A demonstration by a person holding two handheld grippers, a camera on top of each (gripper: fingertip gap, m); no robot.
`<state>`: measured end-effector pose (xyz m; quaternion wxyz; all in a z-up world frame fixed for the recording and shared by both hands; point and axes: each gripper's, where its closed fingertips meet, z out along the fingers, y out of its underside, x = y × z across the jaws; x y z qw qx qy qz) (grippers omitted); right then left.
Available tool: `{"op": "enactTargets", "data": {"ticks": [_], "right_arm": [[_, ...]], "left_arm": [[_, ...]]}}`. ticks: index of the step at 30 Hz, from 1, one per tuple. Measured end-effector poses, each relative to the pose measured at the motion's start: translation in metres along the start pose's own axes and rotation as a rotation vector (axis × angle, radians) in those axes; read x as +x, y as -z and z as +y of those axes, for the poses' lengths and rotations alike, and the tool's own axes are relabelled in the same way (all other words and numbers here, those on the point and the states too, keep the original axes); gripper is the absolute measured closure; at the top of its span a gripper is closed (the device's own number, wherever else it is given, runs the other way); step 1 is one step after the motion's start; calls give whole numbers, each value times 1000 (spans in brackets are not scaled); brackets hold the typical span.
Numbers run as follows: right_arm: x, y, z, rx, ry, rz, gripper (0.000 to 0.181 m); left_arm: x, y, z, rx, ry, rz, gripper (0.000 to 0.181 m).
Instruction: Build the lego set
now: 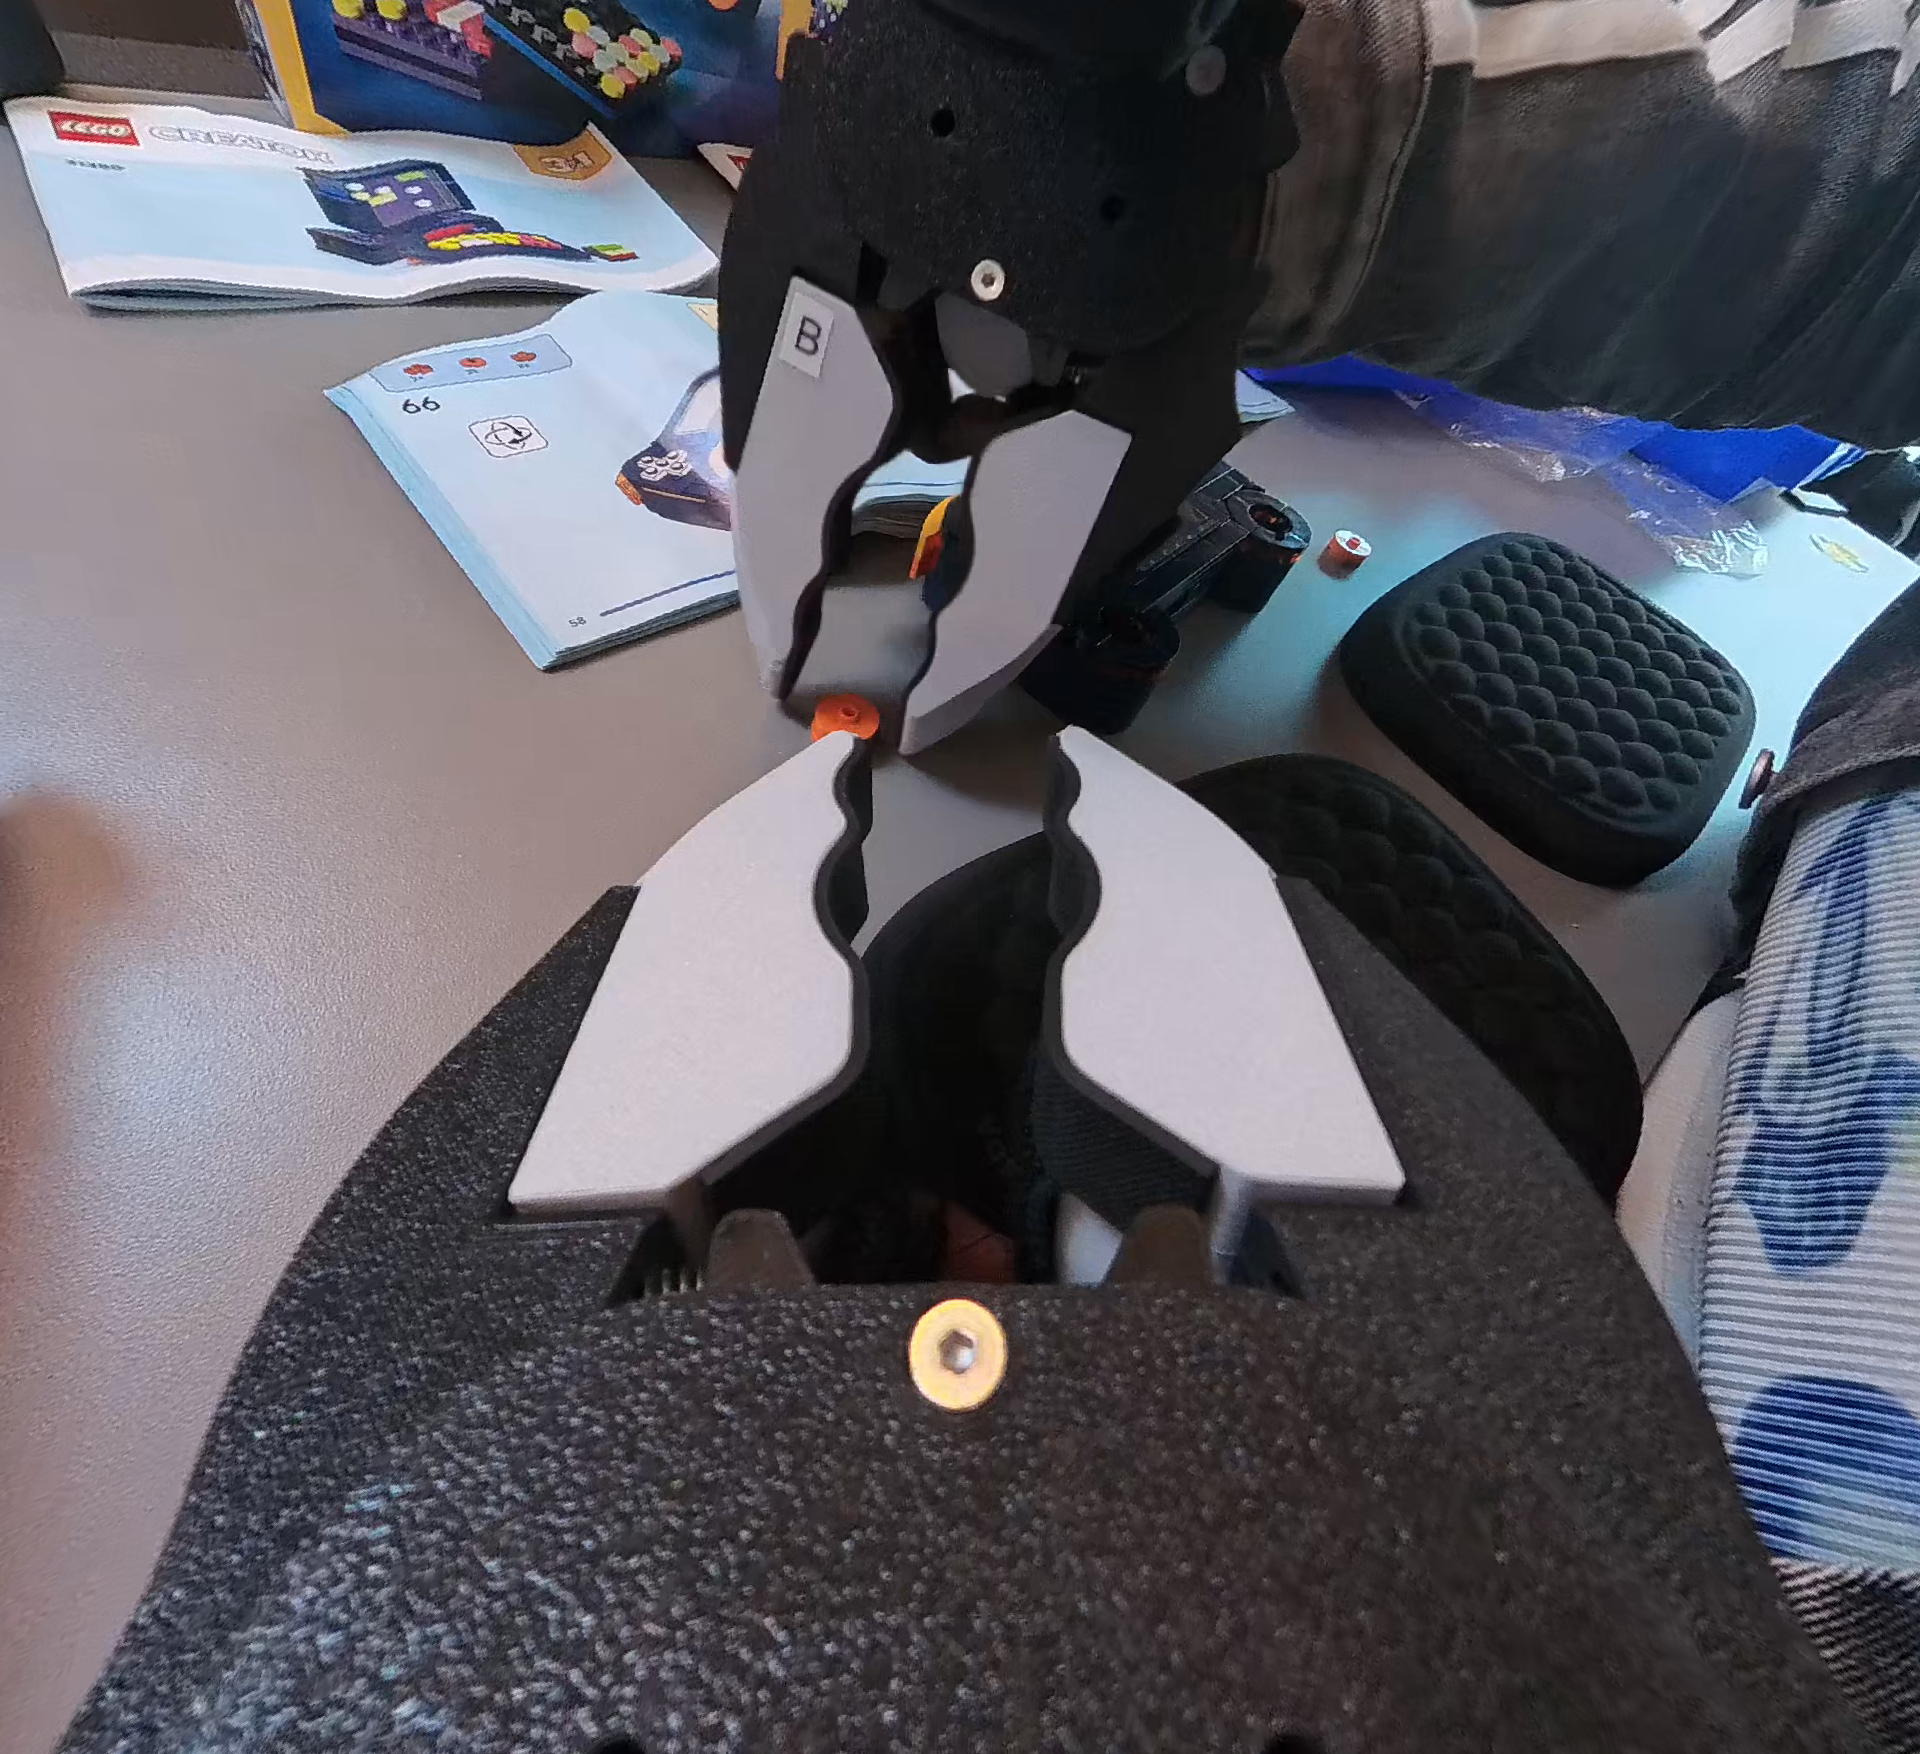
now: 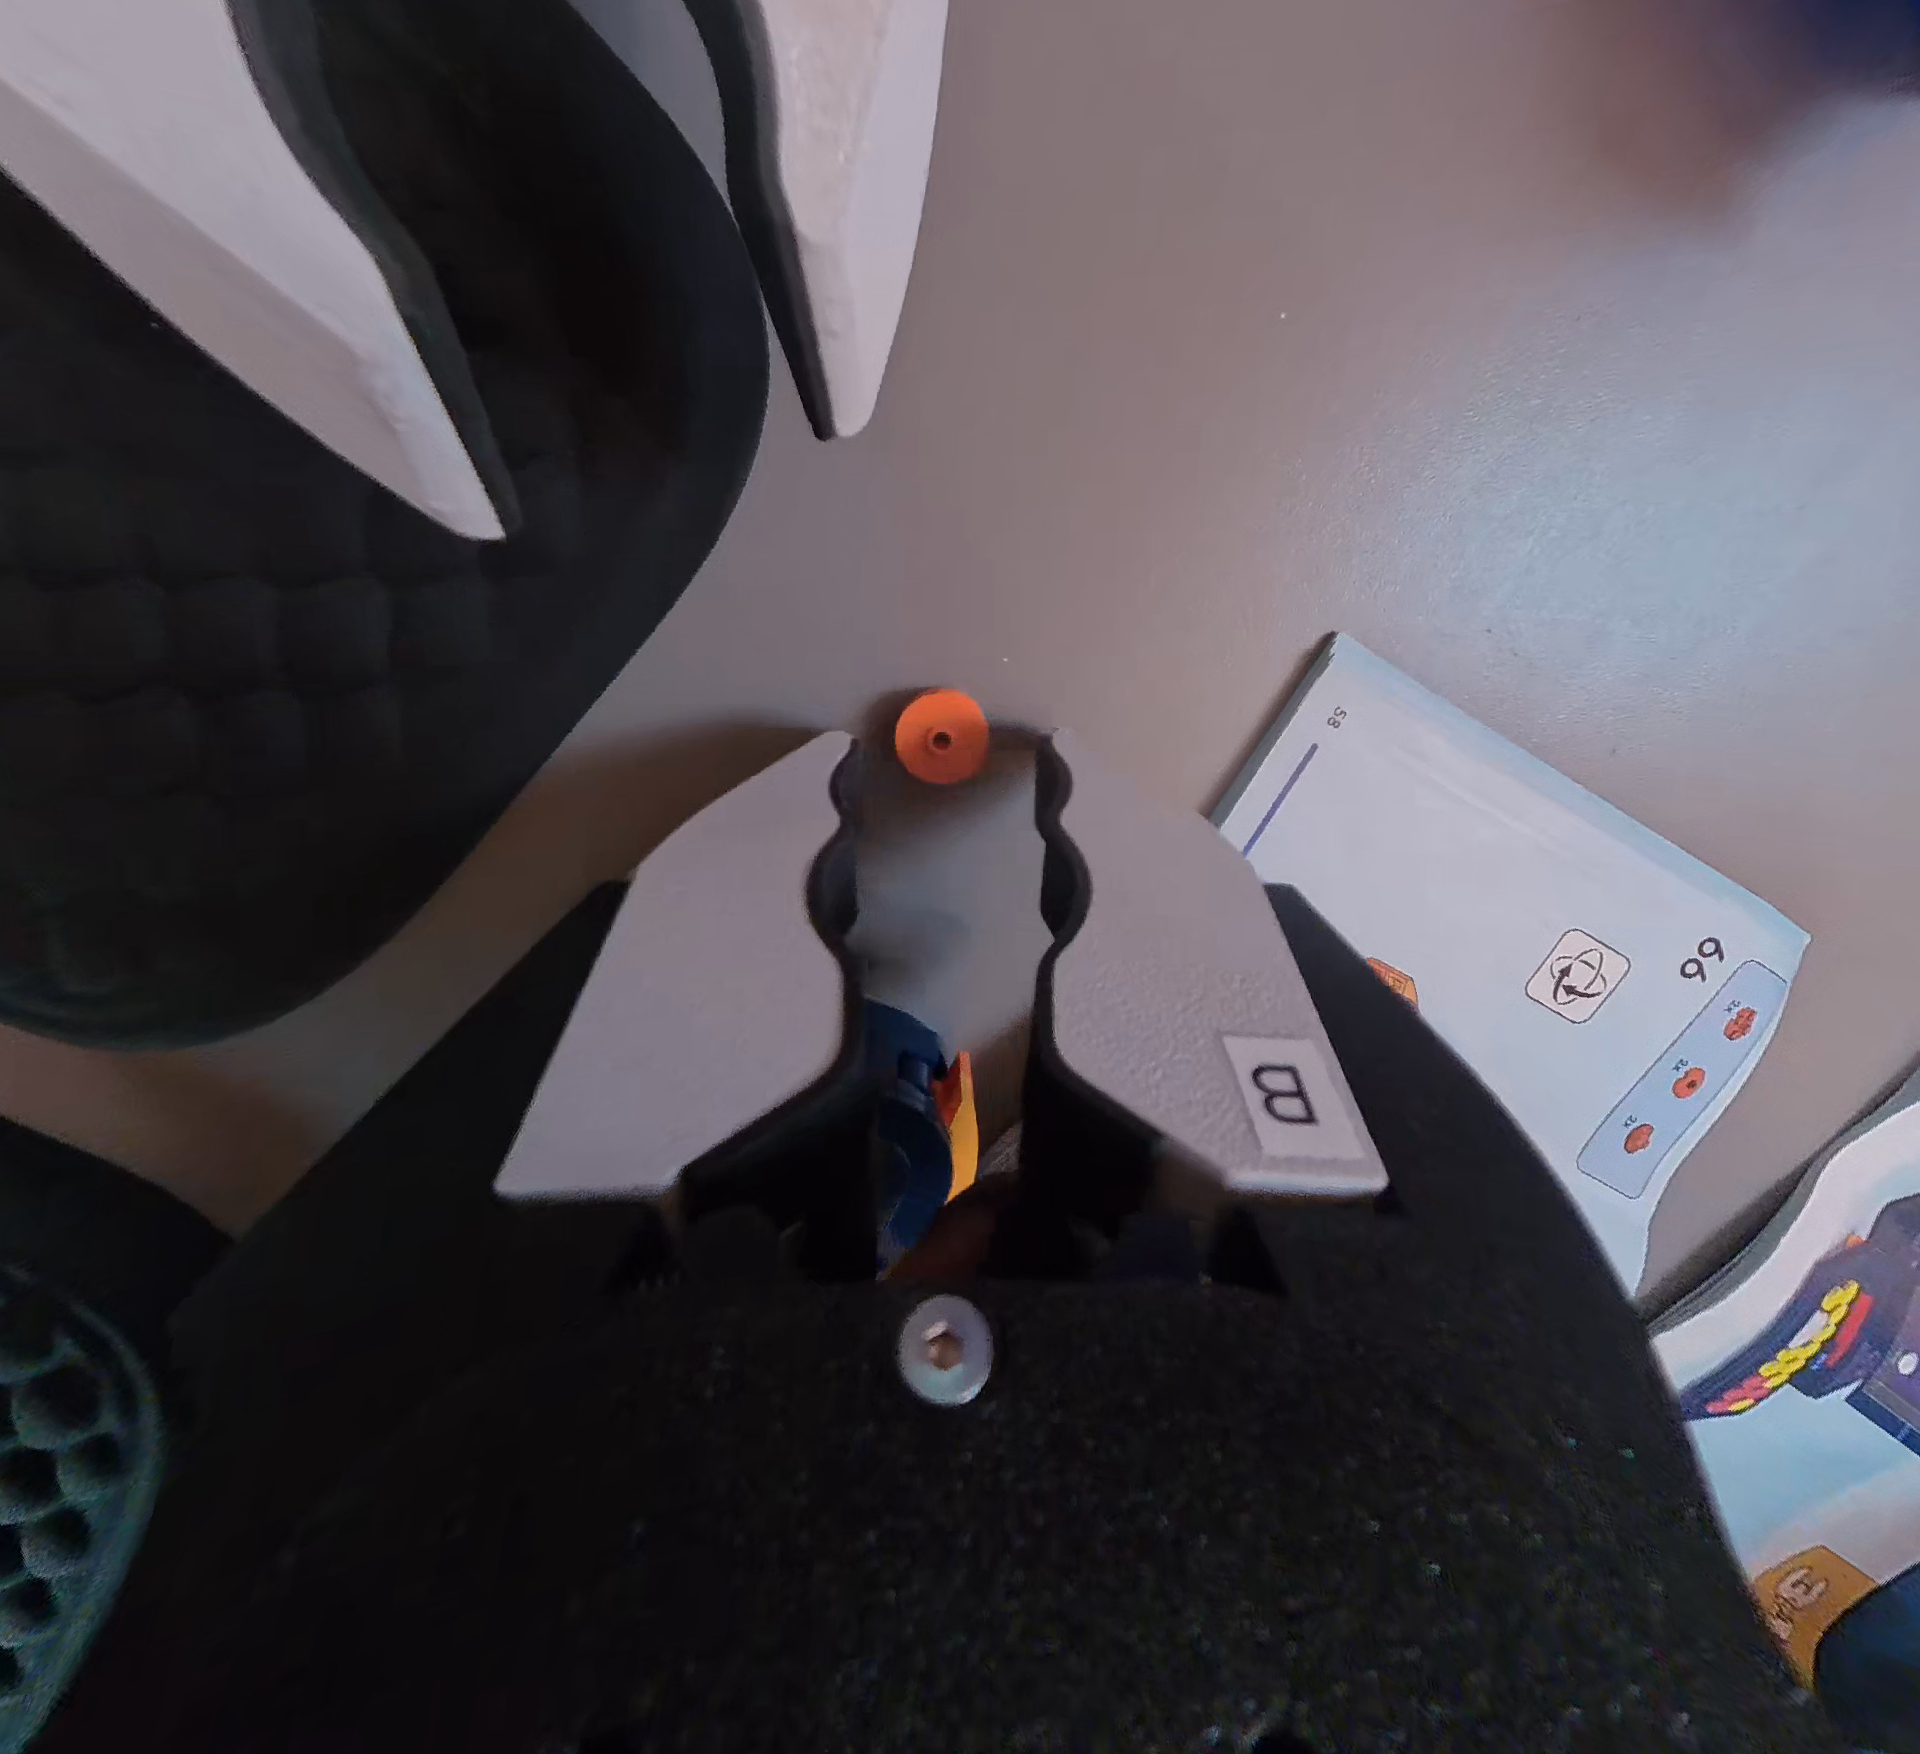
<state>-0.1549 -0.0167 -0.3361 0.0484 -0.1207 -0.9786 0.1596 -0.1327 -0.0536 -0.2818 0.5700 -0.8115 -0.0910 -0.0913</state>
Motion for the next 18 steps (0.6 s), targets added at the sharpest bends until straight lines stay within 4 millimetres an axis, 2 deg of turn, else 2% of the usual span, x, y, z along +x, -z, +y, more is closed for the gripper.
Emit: {"op": "enactTargets", "data": {"ticks": [2,6,18], "right_arm": [[1,3,0,8,-2,0,151],[3,12,-8,84,-31,-18,181],[-1,4,-8,28,5,-39,181]], "left_arm": [[0,0,0,1,1,1,150],[0,0,0,2,2,-1,150],[-1,-1,1,-4,9,0,151]]}}
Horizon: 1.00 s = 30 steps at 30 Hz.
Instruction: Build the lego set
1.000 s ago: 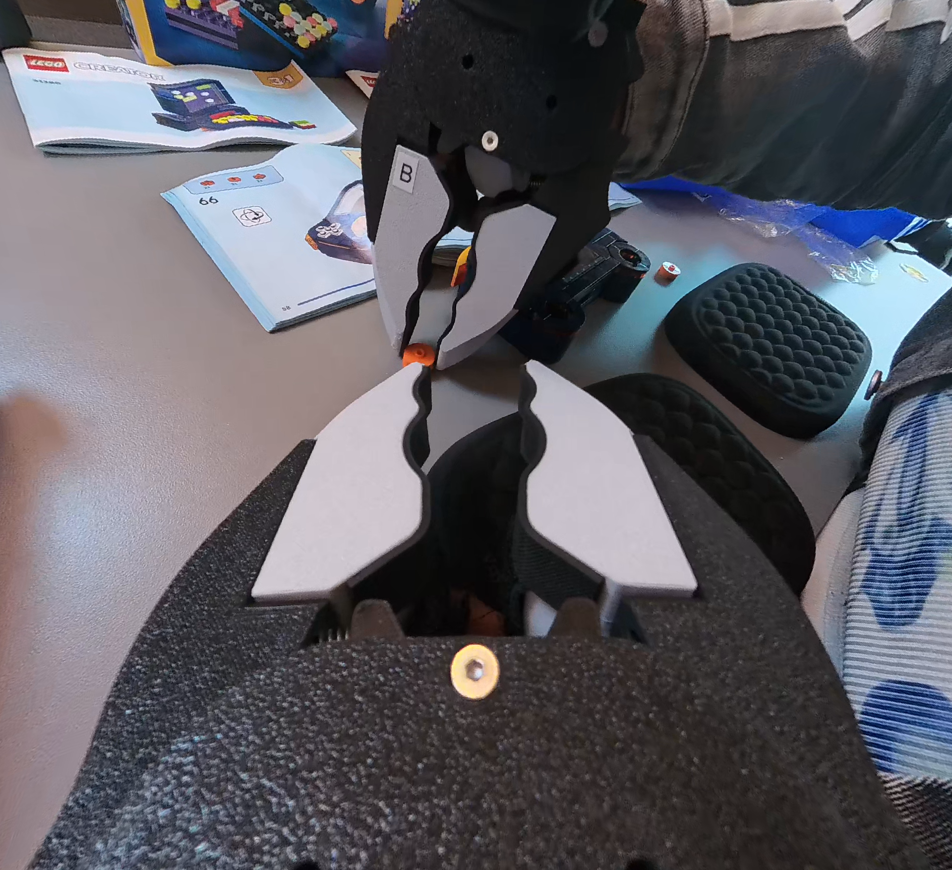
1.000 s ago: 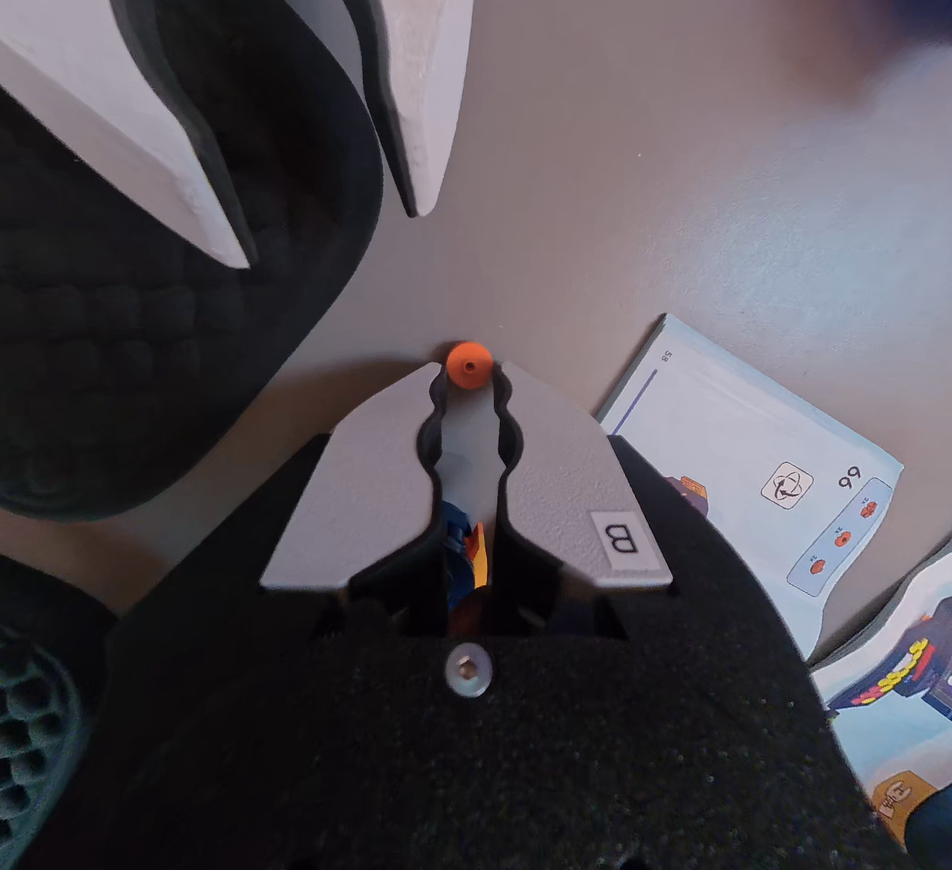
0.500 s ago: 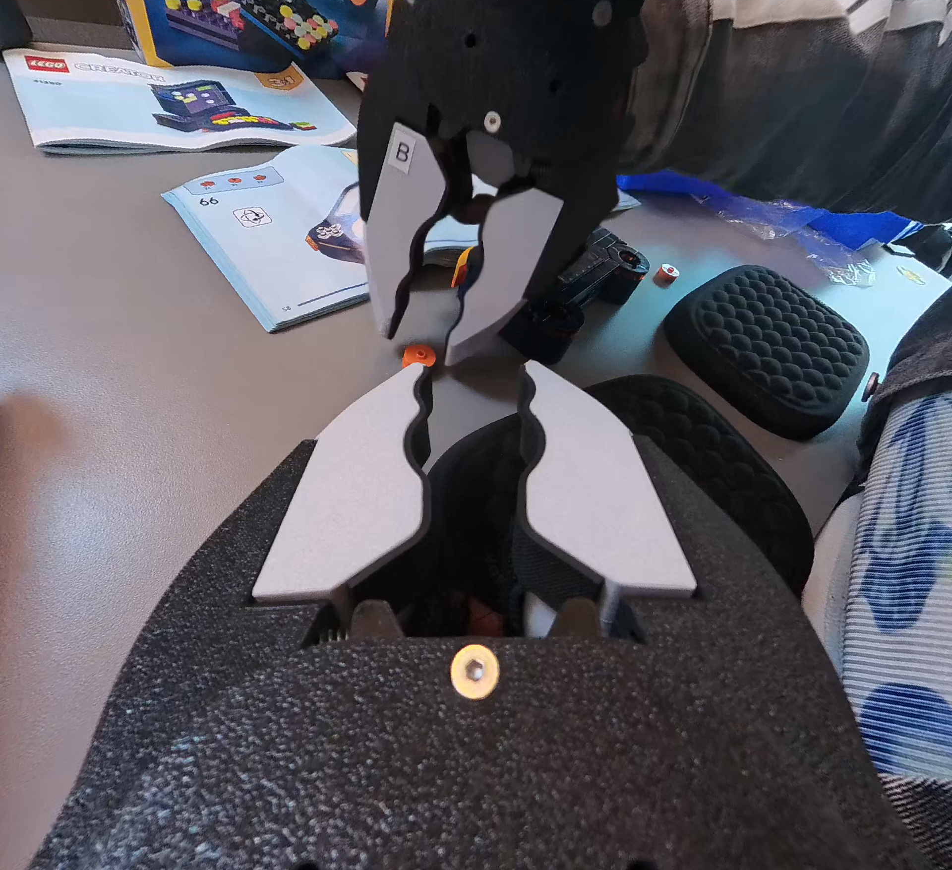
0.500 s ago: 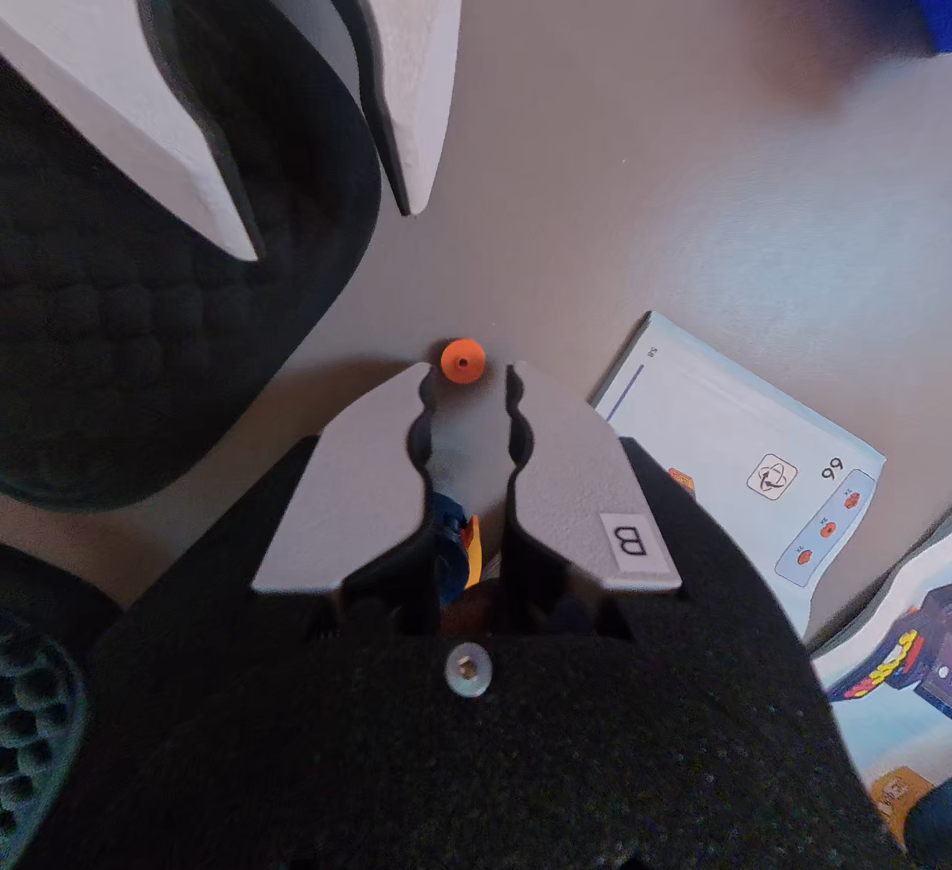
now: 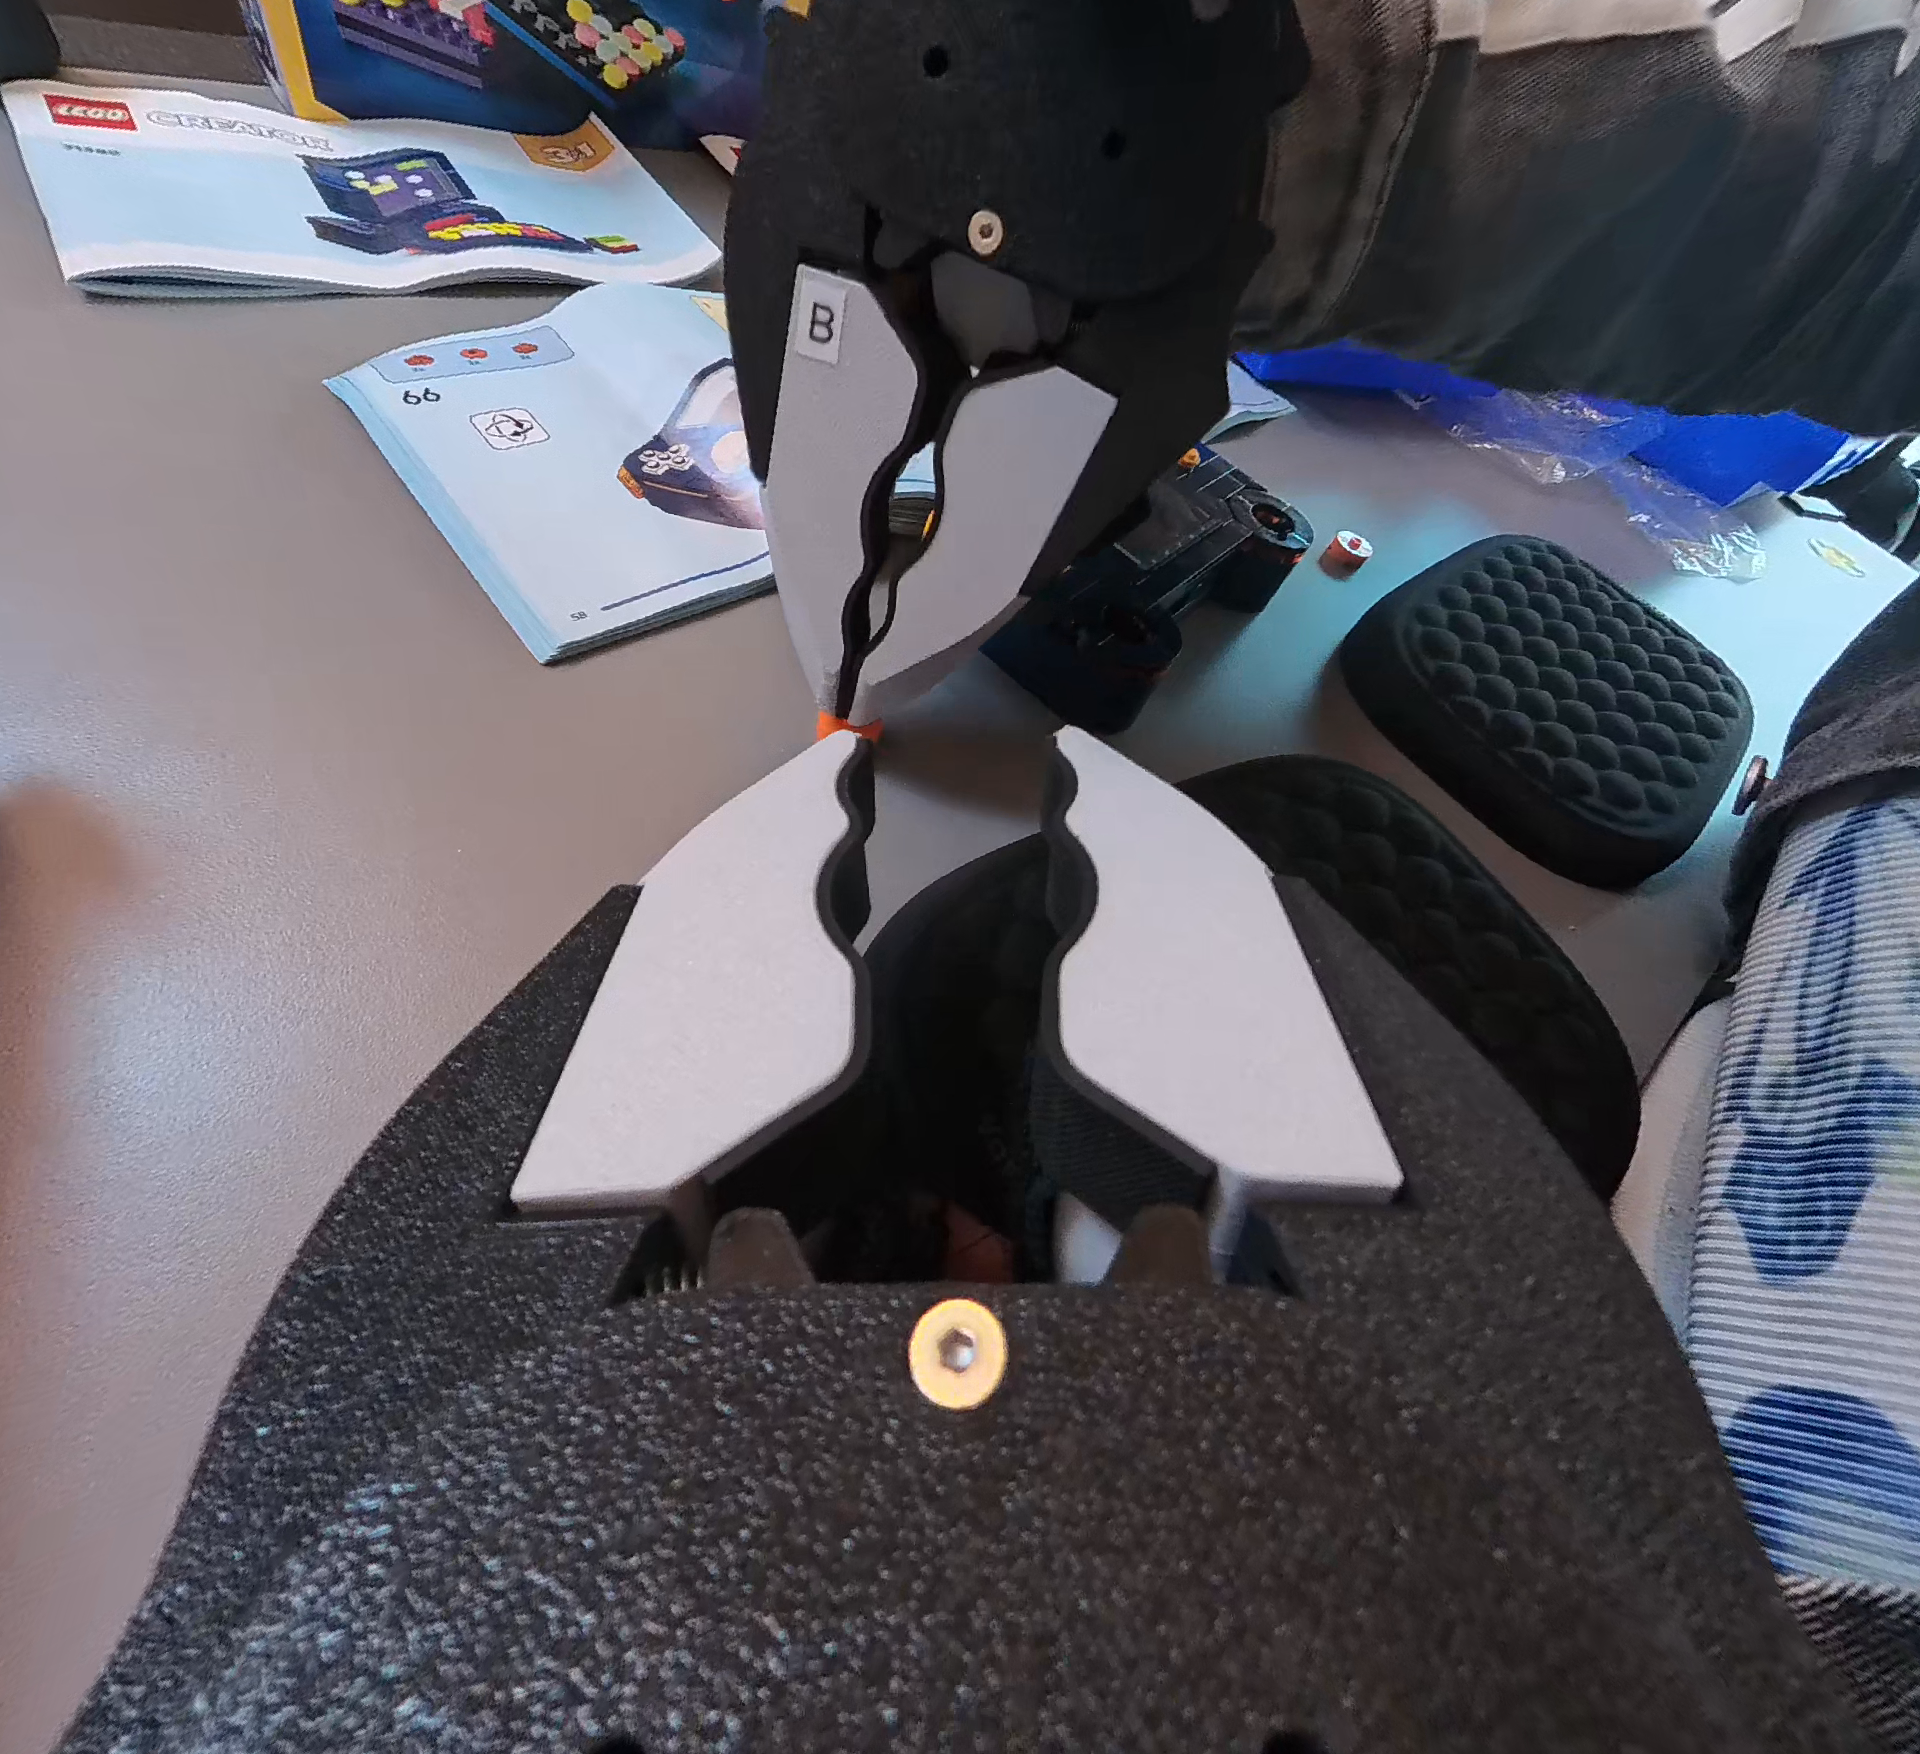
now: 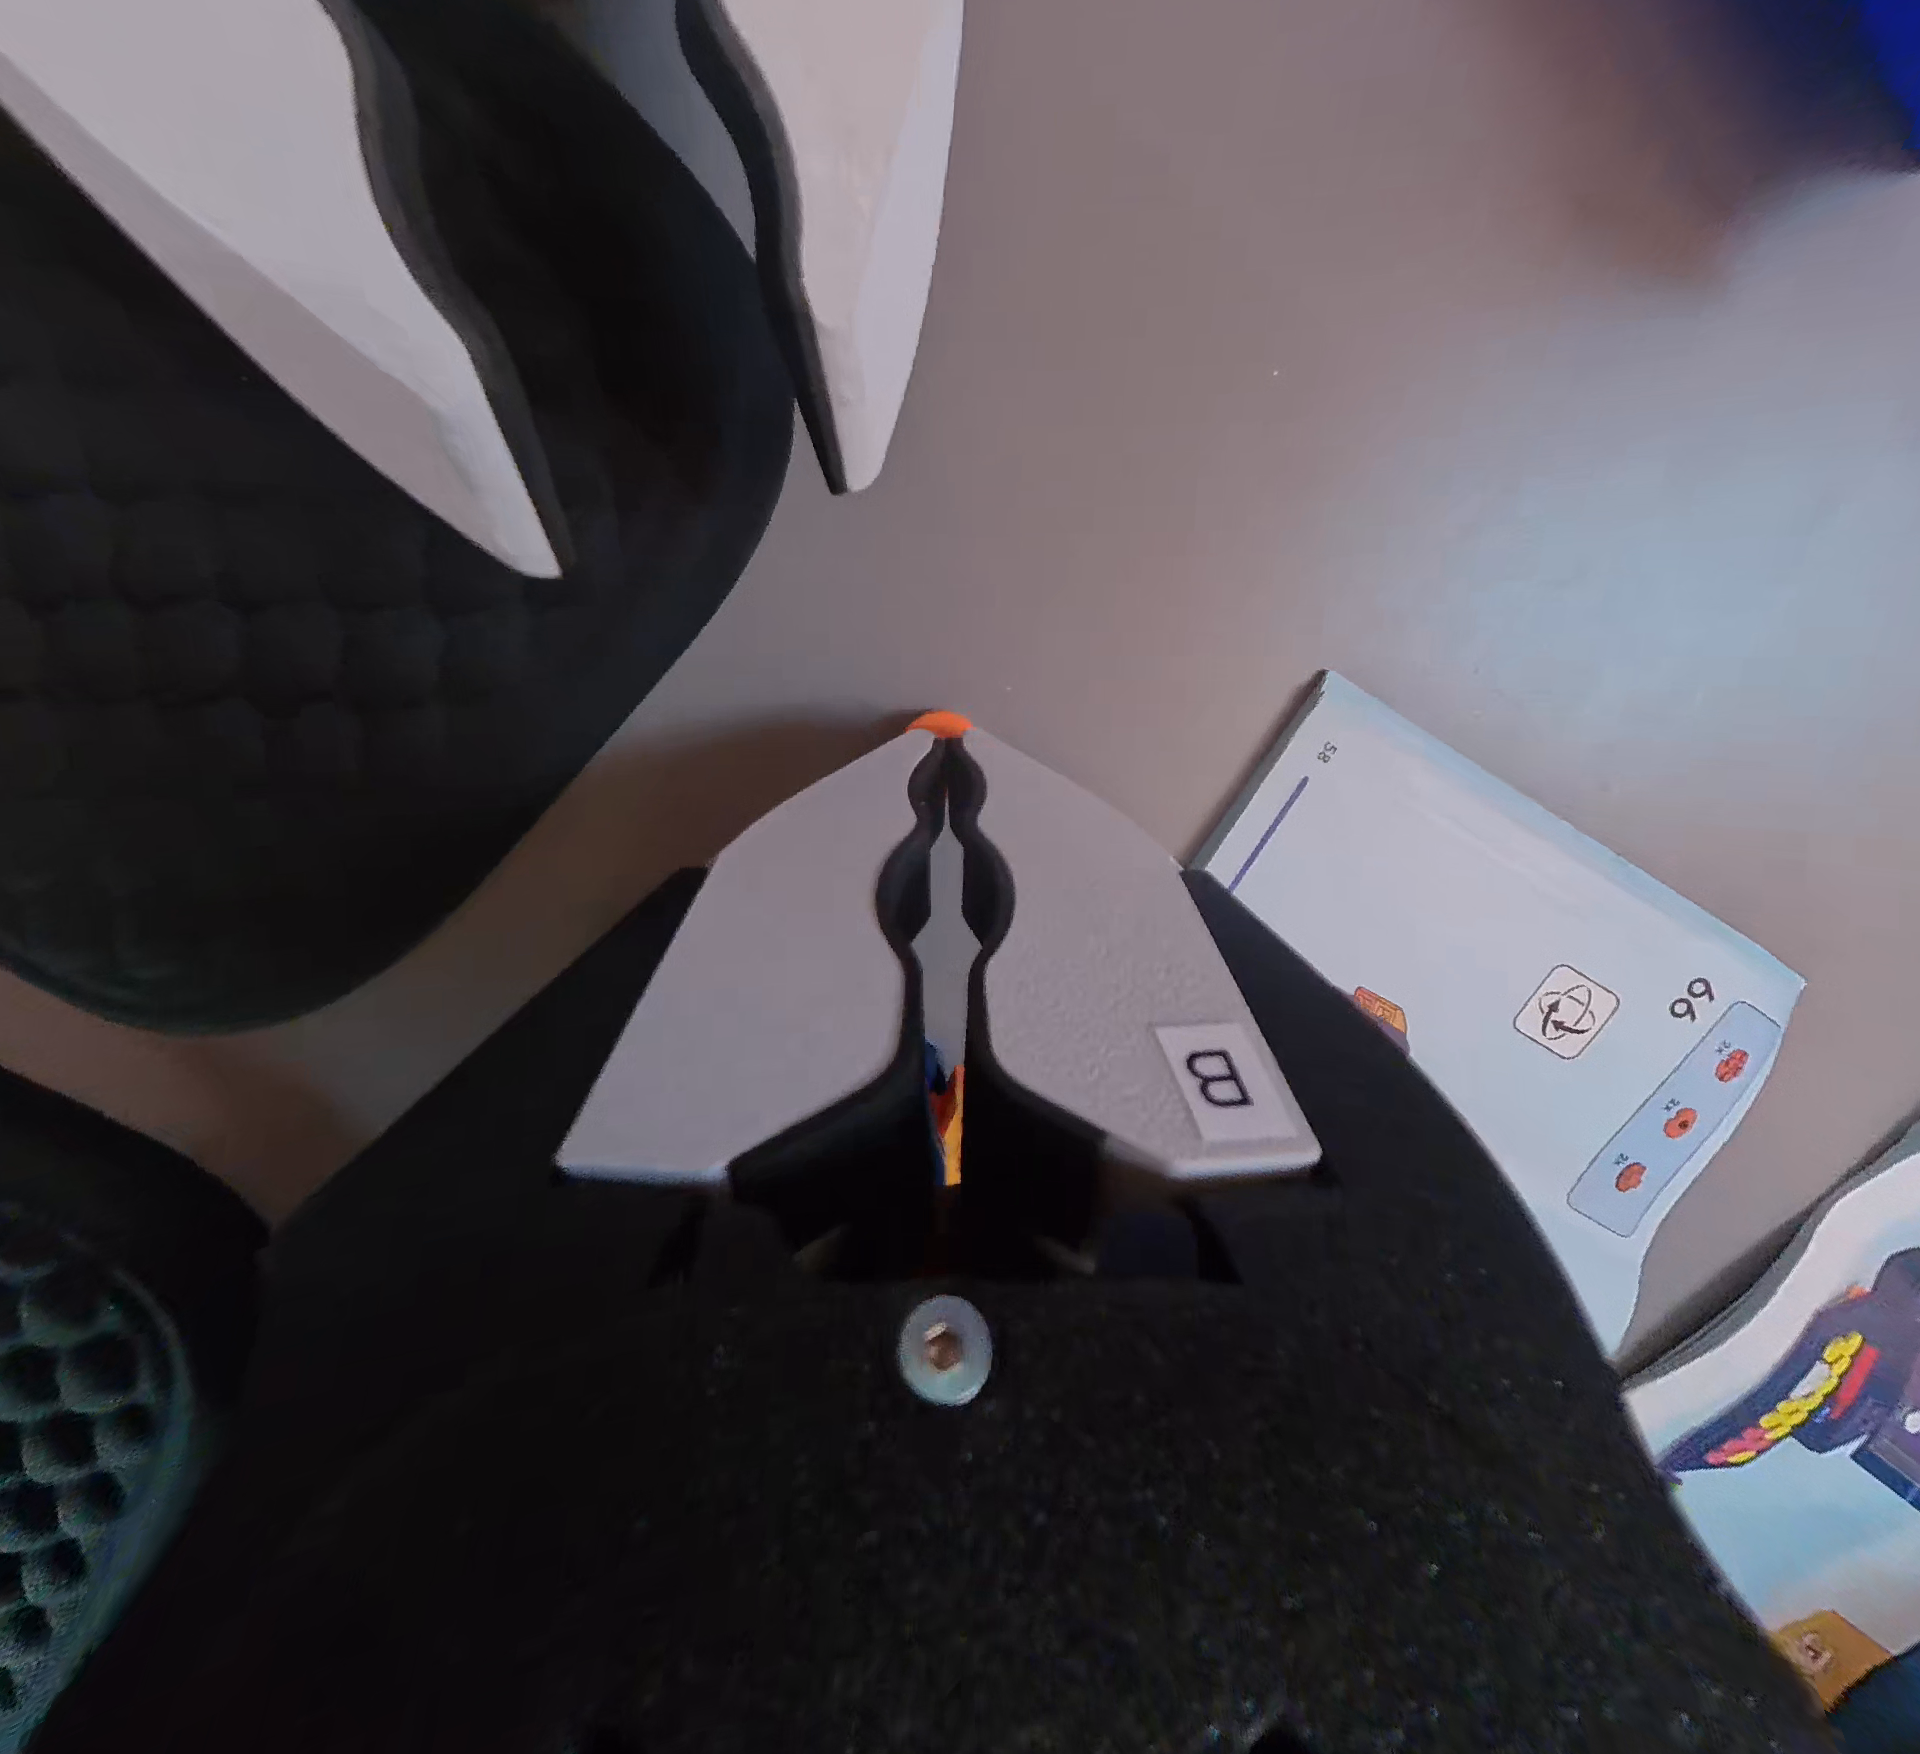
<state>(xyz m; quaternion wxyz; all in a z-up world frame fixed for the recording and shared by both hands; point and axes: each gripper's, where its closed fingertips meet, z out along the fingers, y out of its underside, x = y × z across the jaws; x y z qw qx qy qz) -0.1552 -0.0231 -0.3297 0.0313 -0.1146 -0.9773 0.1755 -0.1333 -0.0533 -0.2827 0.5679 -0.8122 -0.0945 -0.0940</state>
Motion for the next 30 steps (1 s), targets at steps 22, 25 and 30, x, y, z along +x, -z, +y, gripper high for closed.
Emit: {"op": "enactTargets", "data": {"ticks": [22,25,30], "right_arm": [[-1,-1,1,-16,-57,127,181],[-3,0,1,24,-94,81,173],[-3,17,2,92,-118,97,163]], "left_arm": [[2,-7,9,-73,-49,-20,152],[4,-9,12,-102,-80,-32,152],[5,-11,15,-123,-108,-38,152]]}}
